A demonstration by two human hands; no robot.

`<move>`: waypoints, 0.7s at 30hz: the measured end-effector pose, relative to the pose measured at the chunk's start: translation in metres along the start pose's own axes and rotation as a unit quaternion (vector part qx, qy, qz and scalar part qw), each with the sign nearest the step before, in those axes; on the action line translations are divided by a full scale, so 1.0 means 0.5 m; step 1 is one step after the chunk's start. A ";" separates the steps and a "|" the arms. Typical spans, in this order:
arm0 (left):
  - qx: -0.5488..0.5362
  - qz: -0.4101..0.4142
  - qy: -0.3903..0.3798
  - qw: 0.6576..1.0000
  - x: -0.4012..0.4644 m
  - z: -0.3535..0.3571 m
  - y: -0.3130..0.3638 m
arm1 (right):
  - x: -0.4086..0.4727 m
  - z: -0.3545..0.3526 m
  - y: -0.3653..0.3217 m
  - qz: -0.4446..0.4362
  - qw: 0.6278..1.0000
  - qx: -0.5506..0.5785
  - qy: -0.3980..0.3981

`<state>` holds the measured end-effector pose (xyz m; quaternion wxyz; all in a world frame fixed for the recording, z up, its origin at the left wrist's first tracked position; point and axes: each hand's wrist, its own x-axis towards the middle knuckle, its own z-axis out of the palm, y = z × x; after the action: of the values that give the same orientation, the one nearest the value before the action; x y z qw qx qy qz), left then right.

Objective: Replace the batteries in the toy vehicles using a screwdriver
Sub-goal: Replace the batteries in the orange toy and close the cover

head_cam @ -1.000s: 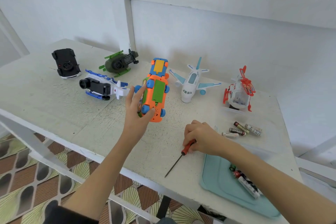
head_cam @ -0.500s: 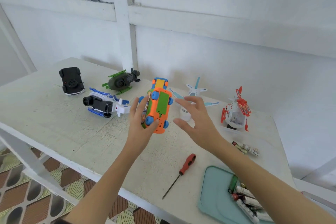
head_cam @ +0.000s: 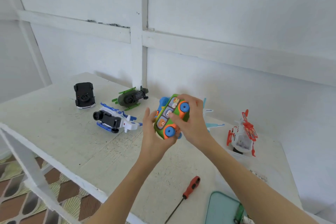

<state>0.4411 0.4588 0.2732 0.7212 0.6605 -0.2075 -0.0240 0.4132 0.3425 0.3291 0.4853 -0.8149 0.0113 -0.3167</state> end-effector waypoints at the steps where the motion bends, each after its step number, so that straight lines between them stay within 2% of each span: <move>1: -0.012 -0.012 -0.013 1.000 0.002 -0.003 0.002 | 0.001 -0.002 -0.002 -0.003 1.000 0.019 0.007; 5: -0.132 -0.076 -0.105 0.983 0.008 -0.021 0.015 | 0.000 -0.010 -0.002 0.001 0.996 0.084 0.017; 8: -0.210 -0.103 -0.080 0.969 0.008 -0.022 0.019 | -0.001 -0.020 0.007 0.016 0.995 0.101 -0.006; 12: -0.089 -0.044 0.005 0.995 0.006 -0.005 0.014 | -0.011 -0.011 0.017 0.029 0.999 -0.015 -0.017; 15: -0.034 -0.001 0.048 0.998 0.004 0.003 0.006 | -0.021 0.007 0.016 0.053 0.997 0.004 -0.052; 18: 0.009 0.019 0.054 0.998 0.001 -0.001 -0.003 | -0.030 0.025 0.016 0.063 0.995 0.028 -0.075; 21: 0.042 0.004 0.023 0.999 -0.005 -0.018 -0.015 | -0.041 0.047 0.028 0.073 0.992 0.051 -0.086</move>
<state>0.4436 0.4672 0.2650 0.6974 0.6899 -0.1941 0.0029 0.4131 0.3601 0.2999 0.5470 -0.8106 0.0129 -0.2088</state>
